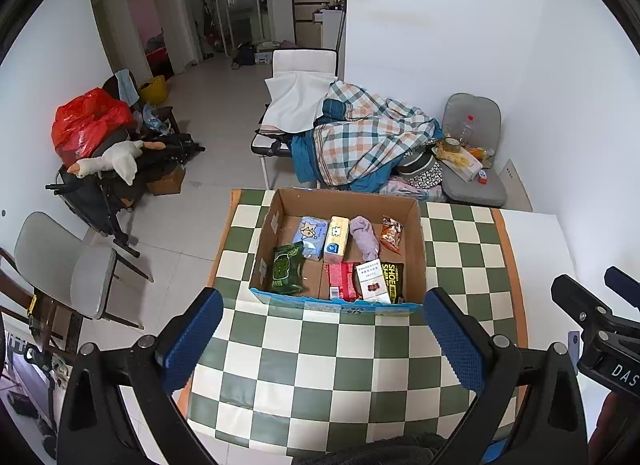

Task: Organize soft objects

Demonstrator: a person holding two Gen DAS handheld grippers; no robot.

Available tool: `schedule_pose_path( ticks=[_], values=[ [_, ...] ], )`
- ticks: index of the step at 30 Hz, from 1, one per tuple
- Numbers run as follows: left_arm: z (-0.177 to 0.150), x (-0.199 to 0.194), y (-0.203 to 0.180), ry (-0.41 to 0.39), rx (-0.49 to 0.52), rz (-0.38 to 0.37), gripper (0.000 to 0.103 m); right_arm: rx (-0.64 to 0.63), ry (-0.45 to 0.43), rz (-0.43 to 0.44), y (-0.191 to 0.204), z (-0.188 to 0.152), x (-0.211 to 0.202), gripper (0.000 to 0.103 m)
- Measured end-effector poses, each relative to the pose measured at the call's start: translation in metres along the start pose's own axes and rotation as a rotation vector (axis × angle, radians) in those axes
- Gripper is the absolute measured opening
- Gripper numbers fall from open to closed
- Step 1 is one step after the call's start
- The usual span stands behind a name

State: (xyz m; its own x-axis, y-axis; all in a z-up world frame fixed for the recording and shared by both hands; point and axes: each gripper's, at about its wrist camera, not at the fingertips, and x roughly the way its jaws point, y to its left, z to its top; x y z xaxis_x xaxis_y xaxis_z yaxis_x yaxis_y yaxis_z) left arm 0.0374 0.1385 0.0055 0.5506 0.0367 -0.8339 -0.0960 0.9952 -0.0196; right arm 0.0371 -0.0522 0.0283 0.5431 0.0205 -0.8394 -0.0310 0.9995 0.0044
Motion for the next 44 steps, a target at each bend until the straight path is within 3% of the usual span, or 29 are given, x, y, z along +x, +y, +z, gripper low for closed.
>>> schedule_pose_path(
  ticks=[44],
  values=[
    [0.001, 0.0, -0.004, -0.012, 0.028, -0.019, 0.103, 0.02, -0.026, -0.021, -0.009, -0.001, -0.006, 0.103]
  ],
)
